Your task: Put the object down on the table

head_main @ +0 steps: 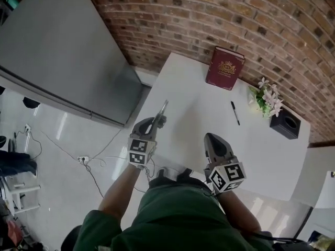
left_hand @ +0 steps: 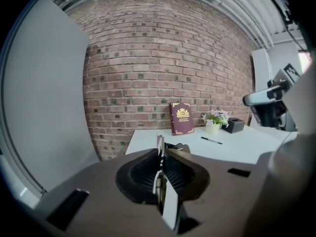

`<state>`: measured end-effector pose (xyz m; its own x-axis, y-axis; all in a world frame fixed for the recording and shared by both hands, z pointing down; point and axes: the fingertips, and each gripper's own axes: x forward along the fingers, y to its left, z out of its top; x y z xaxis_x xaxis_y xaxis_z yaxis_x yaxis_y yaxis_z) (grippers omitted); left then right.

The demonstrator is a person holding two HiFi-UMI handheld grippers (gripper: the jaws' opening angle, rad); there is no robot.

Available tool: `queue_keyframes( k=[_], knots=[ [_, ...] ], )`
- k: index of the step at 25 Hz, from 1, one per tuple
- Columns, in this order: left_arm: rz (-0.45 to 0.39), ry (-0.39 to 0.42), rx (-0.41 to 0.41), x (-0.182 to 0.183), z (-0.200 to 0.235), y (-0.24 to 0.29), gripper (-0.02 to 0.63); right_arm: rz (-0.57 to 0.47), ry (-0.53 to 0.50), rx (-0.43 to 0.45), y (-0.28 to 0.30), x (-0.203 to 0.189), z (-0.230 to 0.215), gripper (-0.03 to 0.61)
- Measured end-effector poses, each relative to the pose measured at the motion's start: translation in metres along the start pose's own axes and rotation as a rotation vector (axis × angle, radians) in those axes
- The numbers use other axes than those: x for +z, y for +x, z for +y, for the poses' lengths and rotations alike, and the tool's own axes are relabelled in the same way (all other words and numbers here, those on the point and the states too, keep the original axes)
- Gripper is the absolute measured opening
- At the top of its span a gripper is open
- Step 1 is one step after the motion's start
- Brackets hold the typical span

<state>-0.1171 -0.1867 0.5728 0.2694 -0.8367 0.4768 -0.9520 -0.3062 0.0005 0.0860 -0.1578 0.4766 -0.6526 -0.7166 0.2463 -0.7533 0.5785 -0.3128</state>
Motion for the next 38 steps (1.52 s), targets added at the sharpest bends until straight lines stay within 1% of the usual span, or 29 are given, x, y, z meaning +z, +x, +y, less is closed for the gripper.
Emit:
queue_keyframes(
  k=[4,8,12,16,20,24,31,38],
  knots=[
    [0.016,0.020,0.034,-0.009,0.010,0.019,0.026,0.029,0.007,0.027,0.015,0.001,-0.005,0.002],
    [0.052,0.036,0.018,-0.022,0.017,0.032,0.026,0.057,0.012,0.029,0.027,-0.004,-0.001,0.002],
    [0.084,0.045,-0.015,-0.039,0.025,0.043,0.026,0.070,0.020,-0.012,0.035,-0.009,0.000,0.002],
    [0.116,0.074,-0.051,-0.055,0.031,0.058,0.026,0.087,0.029,-0.050,0.040,-0.018,0.005,0.002],
    [0.140,0.124,-0.095,-0.067,0.031,0.070,0.026,0.094,0.029,-0.083,0.041,-0.023,0.011,0.002],
    [0.154,0.155,-0.125,-0.073,0.029,0.082,0.026,0.094,0.035,-0.130,0.037,-0.026,0.009,0.002],
    [0.180,0.227,-0.152,-0.086,0.028,0.097,0.026,0.105,0.048,-0.184,0.035,-0.028,0.010,0.003],
    [0.152,0.363,-0.158,-0.092,0.020,0.104,0.026,0.108,0.050,-0.213,0.031,-0.030,0.009,0.002]
  ],
)
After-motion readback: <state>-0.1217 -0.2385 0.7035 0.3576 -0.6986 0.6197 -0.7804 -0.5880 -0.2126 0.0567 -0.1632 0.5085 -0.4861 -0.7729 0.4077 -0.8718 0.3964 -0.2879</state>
